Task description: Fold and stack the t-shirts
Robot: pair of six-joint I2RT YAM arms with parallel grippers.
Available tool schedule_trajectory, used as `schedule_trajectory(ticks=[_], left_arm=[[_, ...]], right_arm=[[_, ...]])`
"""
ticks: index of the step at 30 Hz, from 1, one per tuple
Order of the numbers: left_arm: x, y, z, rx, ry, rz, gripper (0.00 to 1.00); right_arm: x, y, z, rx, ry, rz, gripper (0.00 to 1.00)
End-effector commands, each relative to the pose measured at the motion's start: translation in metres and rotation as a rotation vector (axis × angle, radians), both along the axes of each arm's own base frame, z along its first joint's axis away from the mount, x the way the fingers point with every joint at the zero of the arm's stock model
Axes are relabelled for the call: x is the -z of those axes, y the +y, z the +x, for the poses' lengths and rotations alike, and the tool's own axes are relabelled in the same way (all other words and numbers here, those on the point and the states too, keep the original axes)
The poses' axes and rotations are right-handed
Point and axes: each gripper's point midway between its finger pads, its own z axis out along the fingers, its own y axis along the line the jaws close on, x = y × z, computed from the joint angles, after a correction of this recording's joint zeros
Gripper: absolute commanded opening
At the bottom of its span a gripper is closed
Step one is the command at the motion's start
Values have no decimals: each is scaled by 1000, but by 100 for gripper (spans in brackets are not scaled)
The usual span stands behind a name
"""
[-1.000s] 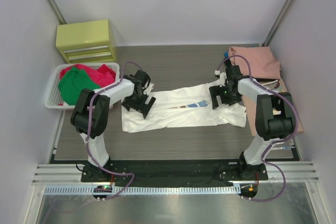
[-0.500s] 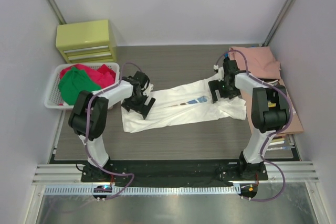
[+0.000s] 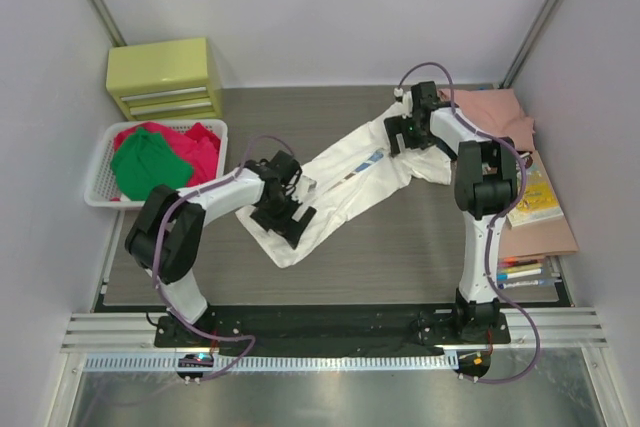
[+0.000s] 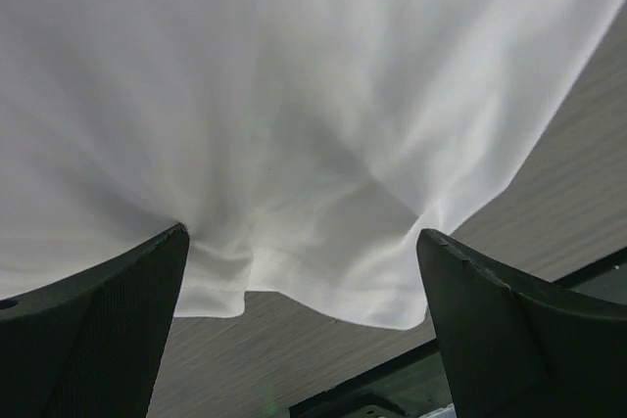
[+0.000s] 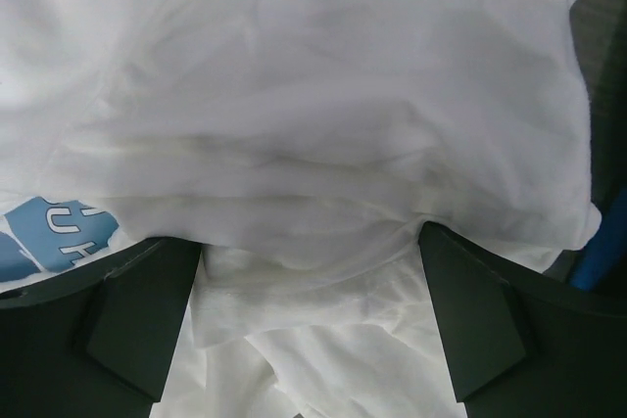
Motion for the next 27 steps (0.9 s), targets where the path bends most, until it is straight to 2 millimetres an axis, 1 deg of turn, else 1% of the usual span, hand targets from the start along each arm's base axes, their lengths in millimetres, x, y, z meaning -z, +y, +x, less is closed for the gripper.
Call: schedule_trajectory(ticks=[1,2,3,4,5,6,7,8,9,10,11,12,13,14,15,16,17,19,24,25,26,27], left_arm=[[-21,-50,-32,192,36,-153,100],[-24,-57,-36,217,38,-174,100],[-26,-67,-45,266,43,-189,100],[-28,-75,-52,303,45,-207,100],[-29,-80,-58,335,48,-210,100],[-28,-90,-71,391,46,-202,100],[-28,-93,-76,423,41,-193,100],[-29,-102,-86,470,42,-194,100],[-27,-103,-91,486,54,-186,100],[-28,-106,-93,504,53,-186,100],[-29,-110,-101,534,61,-188,100],[-28,-112,-104,541,69,-185,100],[-29,-114,-106,553,68,-188,100],[-29,-117,-112,576,71,-189,100],[-28,-119,-115,587,75,-186,100],[-29,-122,-116,601,68,-186,100],[-29,-126,-121,622,68,-183,100],[-28,-132,-122,632,73,-180,100],[-30,-147,-124,650,83,-195,100],[-27,-148,-128,662,90,-186,100],[-27,-149,-130,670,93,-187,100],[-26,-150,-132,677,95,-185,100]], right_arm=[[36,35,5,-81,93,53,100],[34,41,11,-93,89,63,100],[38,47,10,-107,111,77,100],[37,54,23,-122,96,89,100],[40,57,23,-126,111,91,100],[30,67,34,-141,82,99,100],[33,72,35,-150,88,105,100],[41,76,34,-156,102,101,100],[39,85,36,-170,90,98,100],[42,89,36,-178,92,92,100],[45,93,35,-191,97,88,100],[43,97,37,-200,89,85,100],[43,104,36,-214,88,84,100],[44,107,35,-224,94,84,100],[41,110,37,-230,85,86,100],[40,118,35,-242,85,96,100],[39,120,34,-252,87,100,100],[36,130,32,-272,80,97,100],[31,144,25,-314,79,97,100],[31,146,23,-321,81,95,100],[31,153,19,-343,85,95,100],[30,155,19,-356,81,87,100]])
